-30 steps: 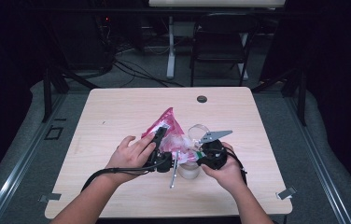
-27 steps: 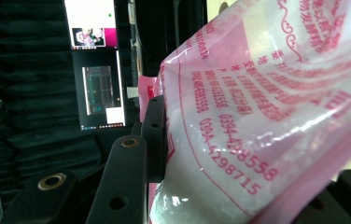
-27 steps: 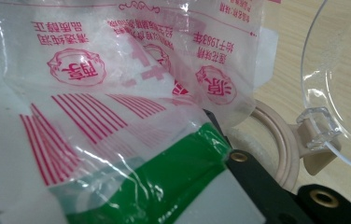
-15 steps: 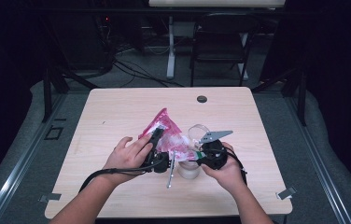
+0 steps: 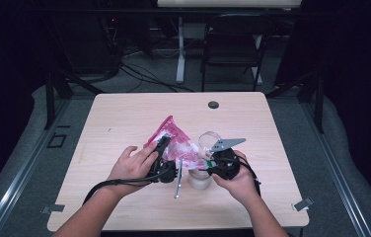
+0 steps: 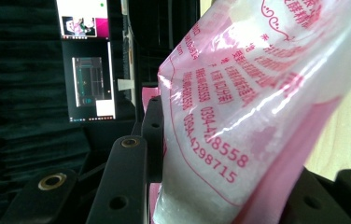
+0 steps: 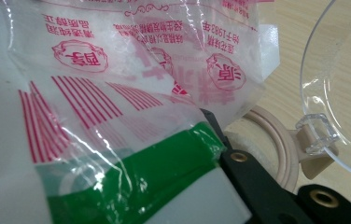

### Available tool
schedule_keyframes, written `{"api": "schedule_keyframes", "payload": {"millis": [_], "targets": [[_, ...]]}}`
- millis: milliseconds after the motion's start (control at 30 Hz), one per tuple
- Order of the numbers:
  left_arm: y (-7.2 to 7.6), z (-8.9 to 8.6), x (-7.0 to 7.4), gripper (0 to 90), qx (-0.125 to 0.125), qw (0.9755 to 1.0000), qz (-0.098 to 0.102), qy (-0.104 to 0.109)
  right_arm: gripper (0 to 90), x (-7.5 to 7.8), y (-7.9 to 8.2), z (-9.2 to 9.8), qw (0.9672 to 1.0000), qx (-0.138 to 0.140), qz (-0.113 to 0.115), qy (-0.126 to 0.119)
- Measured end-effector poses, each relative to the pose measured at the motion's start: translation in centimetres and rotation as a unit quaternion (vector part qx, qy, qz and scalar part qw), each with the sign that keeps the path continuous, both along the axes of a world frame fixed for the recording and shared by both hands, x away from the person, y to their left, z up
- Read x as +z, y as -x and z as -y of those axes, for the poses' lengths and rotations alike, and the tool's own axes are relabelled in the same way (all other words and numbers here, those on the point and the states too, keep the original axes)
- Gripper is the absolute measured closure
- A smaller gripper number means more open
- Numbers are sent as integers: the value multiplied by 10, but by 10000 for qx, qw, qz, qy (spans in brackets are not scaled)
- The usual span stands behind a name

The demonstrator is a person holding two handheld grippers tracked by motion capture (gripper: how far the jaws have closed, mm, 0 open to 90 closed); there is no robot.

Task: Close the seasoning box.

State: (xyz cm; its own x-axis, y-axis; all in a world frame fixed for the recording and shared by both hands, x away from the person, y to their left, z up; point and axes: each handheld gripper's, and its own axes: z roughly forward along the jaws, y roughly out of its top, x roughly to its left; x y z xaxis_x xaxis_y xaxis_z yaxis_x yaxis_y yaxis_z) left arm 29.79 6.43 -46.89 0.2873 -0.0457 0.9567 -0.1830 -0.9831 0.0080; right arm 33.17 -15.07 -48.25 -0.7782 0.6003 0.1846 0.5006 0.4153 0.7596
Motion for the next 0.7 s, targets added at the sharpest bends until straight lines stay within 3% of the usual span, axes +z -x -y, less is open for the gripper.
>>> {"api": "schedule_keyframes", "payload": {"millis": [433, 533, 700], "targets": [[-1, -7, -8, 696, 123, 9994, -180, 268, 900, 3, 1, 0, 10000, -16, 74, -62], [-2, -9, -14, 699, 197, 9984, -280, 458, 900, 3, 2, -1, 9999, -33, 94, -100], [-2, -12, -17, 701, 264, 9973, -331, 605, 900, 2, 2, -3, 9999, -38, 108, -97]]}}
